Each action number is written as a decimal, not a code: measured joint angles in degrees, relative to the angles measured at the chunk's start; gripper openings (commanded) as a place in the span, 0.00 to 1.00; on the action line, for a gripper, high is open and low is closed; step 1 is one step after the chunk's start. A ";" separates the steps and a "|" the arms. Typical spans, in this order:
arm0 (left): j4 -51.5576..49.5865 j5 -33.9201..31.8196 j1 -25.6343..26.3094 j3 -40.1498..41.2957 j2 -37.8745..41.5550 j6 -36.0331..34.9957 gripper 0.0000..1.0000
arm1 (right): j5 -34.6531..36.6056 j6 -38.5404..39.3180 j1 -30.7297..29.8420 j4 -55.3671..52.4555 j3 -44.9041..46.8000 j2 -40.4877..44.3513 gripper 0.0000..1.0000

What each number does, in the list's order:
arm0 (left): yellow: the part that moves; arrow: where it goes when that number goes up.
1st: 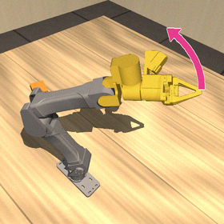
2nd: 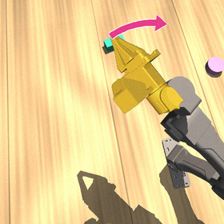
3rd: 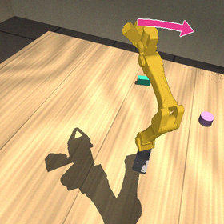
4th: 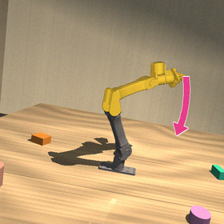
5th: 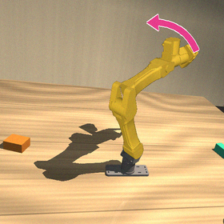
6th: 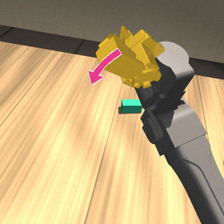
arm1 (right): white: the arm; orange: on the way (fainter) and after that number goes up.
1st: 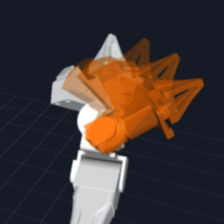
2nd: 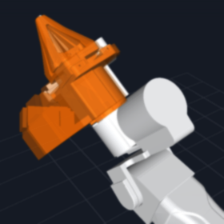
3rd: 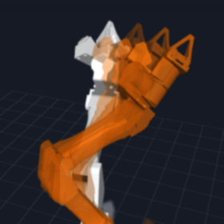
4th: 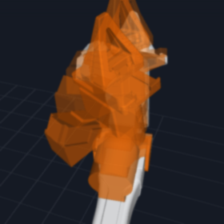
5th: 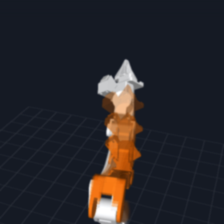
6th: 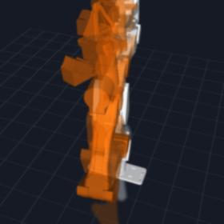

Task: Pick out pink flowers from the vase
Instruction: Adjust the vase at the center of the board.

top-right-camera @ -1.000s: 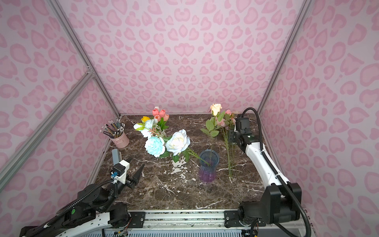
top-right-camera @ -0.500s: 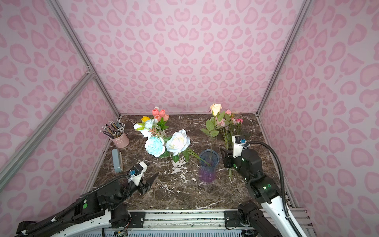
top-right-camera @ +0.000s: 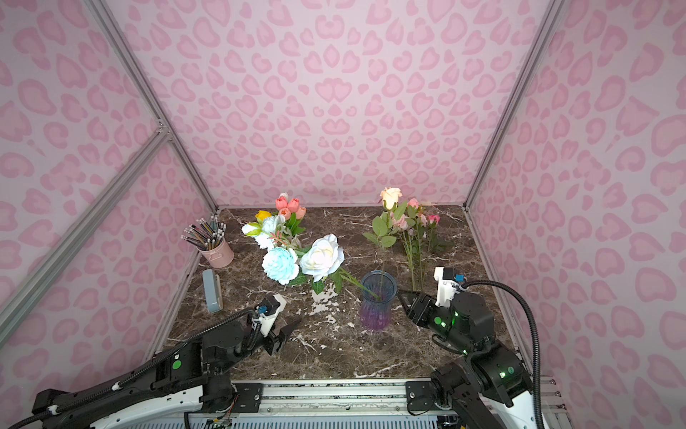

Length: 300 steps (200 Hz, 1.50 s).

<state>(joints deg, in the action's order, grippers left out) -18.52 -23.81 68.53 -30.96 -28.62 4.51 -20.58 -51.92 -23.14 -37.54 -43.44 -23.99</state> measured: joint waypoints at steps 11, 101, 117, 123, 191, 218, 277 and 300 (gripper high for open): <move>0.31 -0.07 0.00 0.07 0.61 0.15 0.65 | -1.25 -3.34 0.00 -0.04 0.42 -0.28 0.53; 0.44 -3.37 0.00 0.76 5.25 0.07 0.65 | -3.15 -11.74 -1.31 1.49 4.22 -3.61 0.54; 0.44 -3.43 0.00 0.76 5.25 -0.11 0.65 | -2.89 -12.72 -2.62 3.48 5.25 -4.61 0.53; 0.44 -3.43 0.00 0.76 5.29 -0.11 0.65 | -2.49 -13.29 -3.32 4.26 5.68 -5.07 0.52; 0.42 -4.04 0.00 0.76 7.41 -0.35 0.65 | 2.60 -17.62 -9.03 11.78 9.14 -8.24 0.35; 0.39 -4.24 0.00 0.76 7.54 -0.72 0.65 | 4.59 -18.23 -9.07 14.71 9.88 -8.68 0.31; 0.39 -4.48 0.00 0.76 7.21 -1.60 0.65 | 7.02 -19.28 -9.11 20.59 11.06 -10.47 0.27; 0.42 -4.72 0.00 0.76 7.04 -1.62 0.65 | 7.76 -19.43 -9.09 22.10 11.08 -11.37 0.26</move>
<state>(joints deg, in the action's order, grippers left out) -18.11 -28.53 68.53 -30.20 -21.58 2.90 -12.82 -71.35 -32.23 -15.44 -32.36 -35.35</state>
